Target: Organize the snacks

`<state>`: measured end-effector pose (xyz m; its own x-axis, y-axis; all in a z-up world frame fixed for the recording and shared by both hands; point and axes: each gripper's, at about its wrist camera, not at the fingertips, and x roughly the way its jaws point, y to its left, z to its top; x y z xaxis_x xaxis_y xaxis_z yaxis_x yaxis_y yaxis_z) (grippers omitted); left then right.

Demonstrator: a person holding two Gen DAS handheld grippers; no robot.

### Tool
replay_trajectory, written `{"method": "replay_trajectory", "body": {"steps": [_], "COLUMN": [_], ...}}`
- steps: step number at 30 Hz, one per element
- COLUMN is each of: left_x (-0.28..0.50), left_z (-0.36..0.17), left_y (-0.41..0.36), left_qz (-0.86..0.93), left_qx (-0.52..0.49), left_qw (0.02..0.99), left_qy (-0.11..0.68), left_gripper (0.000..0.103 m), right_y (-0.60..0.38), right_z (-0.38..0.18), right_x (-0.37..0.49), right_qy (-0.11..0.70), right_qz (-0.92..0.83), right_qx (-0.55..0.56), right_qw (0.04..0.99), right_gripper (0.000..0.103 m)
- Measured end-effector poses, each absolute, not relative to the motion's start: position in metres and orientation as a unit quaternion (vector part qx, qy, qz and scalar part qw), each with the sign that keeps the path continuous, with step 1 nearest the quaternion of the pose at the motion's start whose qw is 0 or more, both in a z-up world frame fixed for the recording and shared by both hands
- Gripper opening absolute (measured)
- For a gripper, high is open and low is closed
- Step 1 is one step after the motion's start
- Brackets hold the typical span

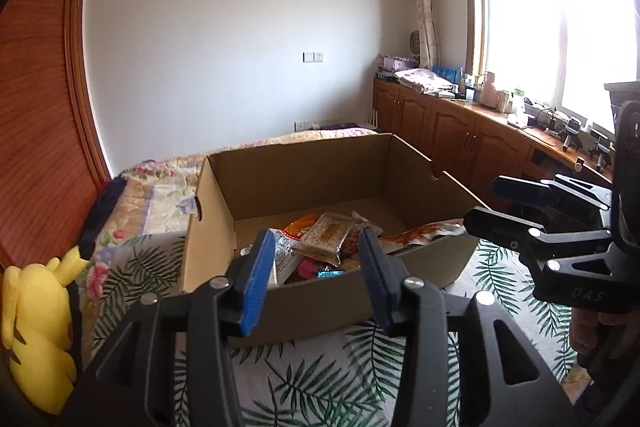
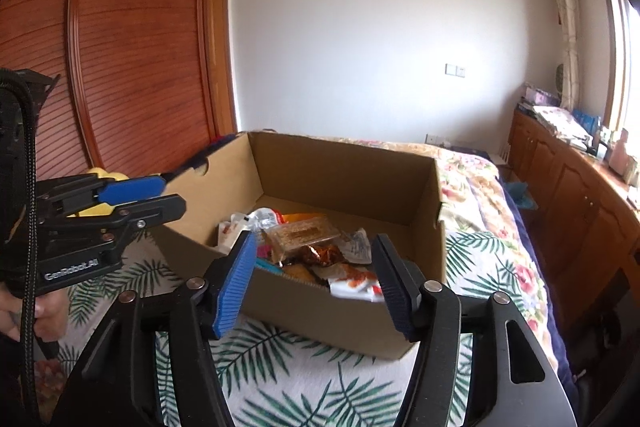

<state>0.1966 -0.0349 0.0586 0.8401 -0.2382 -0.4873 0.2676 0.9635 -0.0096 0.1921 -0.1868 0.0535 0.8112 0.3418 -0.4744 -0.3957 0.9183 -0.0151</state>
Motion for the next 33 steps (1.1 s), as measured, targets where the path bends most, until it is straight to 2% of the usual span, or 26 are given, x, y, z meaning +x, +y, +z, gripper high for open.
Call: {"method": "replay_trajectory", "body": {"steps": [4, 15, 18, 19, 24, 27, 28, 33], "left_x": [0.177, 0.137, 0.126, 0.122, 0.103, 0.094, 0.091, 0.076], "left_z": [0.062, 0.071, 0.073, 0.074, 0.076, 0.077, 0.078, 0.076], "left_y": [-0.039, -0.035, -0.033, -0.034, -0.030, -0.029, -0.030, -0.033], "left_qz": [-0.128, -0.110, -0.104, -0.104, -0.088, -0.086, -0.085, -0.066], "left_qx": [0.031, 0.027, 0.022, 0.020, 0.015, 0.013, 0.013, 0.024], "left_qw": [0.959, 0.966, 0.967, 0.968, 0.971, 0.971, 0.972, 0.976], "left_qy": [0.249, 0.232, 0.230, 0.228, 0.222, 0.221, 0.219, 0.207], "left_gripper": [0.046, 0.050, 0.060, 0.067, 0.070, 0.086, 0.091, 0.094], "right_y": [-0.192, -0.207, -0.210, -0.211, -0.213, -0.214, -0.216, -0.221], "right_z": [0.056, 0.066, 0.068, 0.069, 0.074, 0.076, 0.076, 0.076], "right_x": [0.176, 0.133, 0.122, 0.119, 0.097, 0.084, 0.081, 0.072], "right_qy": [0.233, 0.214, 0.210, 0.209, 0.202, 0.191, 0.188, 0.185], "right_qz": [0.184, 0.157, 0.153, 0.152, 0.151, 0.149, 0.150, 0.142], "right_qx": [-0.054, -0.041, -0.034, -0.033, -0.037, -0.037, -0.031, -0.012], "right_qw": [0.953, 0.963, 0.965, 0.965, 0.967, 0.970, 0.970, 0.972], "right_gripper": [0.065, 0.078, 0.081, 0.083, 0.091, 0.098, 0.103, 0.103]}}
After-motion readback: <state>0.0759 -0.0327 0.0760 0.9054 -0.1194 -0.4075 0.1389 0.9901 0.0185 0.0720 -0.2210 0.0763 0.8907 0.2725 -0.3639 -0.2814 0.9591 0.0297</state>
